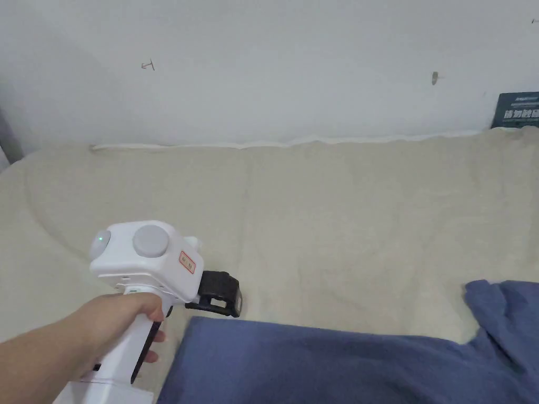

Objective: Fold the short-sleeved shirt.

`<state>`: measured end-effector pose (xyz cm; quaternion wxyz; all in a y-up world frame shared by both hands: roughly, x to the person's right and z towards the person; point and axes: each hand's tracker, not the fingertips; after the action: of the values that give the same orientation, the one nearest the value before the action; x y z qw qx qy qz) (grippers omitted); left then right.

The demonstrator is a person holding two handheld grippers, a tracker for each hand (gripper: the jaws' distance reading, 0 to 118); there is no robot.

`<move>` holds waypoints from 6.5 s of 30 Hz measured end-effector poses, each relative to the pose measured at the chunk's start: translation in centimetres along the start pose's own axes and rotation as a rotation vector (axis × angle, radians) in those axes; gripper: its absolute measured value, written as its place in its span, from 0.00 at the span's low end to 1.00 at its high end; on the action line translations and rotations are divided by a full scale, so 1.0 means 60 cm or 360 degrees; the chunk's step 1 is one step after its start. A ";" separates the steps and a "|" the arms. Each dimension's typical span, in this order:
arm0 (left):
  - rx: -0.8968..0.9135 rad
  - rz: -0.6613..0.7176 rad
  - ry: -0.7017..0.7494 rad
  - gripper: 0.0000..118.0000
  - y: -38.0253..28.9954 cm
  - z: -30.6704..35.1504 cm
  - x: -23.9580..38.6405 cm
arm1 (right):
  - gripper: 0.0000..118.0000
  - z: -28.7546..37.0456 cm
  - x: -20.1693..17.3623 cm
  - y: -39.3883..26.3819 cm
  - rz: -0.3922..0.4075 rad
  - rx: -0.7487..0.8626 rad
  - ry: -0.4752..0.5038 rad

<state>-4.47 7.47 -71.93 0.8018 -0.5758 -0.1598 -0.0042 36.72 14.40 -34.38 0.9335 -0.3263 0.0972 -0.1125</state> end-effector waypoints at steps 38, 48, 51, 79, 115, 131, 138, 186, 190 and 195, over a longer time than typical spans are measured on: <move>-0.0060 -0.0148 0.0045 0.05 -0.031 0.050 0.045 | 0.93 -0.349 0.367 0.243 -0.0361 -0.0786 -0.0591; -0.0152 -0.0119 0.0062 0.05 -0.051 0.022 0.041 | 0.00 -0.330 0.381 0.230 -0.0371 -0.0814 -0.0642; -0.0144 -0.0119 0.0070 0.05 -0.052 0.026 0.043 | 0.00 -0.293 0.384 0.242 -0.0416 -0.0733 -0.0576; 0.0032 -0.0065 -0.0096 0.05 -0.119 0.184 0.030 | 0.00 -0.019 0.285 0.252 -0.0344 -0.0421 -0.0435; -0.0075 0.0349 -0.0178 0.74 -0.465 0.174 -0.025 | 0.86 0.131 0.252 -0.098 -0.0485 -0.0697 -0.0826; 0.1251 -0.0067 0.0018 0.05 -0.594 0.440 0.104 | 0.00 0.258 -0.080 -0.064 -0.0017 0.0679 -0.0256; 0.1739 0.0125 0.0035 0.00 -0.675 0.475 0.112 | 0.00 0.236 -0.156 -0.131 -0.0114 0.0916 -0.0174; -0.0041 0.0527 -0.1099 0.04 -0.423 0.052 -0.162 | 0.00 0.074 -0.216 -0.117 -0.0183 0.0144 0.0029; -0.0081 0.0587 -0.0981 0.04 -0.424 0.040 -0.156 | 0.00 0.080 -0.211 -0.118 -0.0190 0.0127 0.0027; 0.0036 0.0211 -0.0503 0.04 -0.418 0.116 -0.094 | 0.00 0.095 -0.200 -0.119 -0.0193 0.0126 0.0013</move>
<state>-16.37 4.46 -48.27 0.7717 -0.5694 -0.2456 0.1413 25.62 15.58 -24.18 0.9368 -0.2939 0.0765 -0.1739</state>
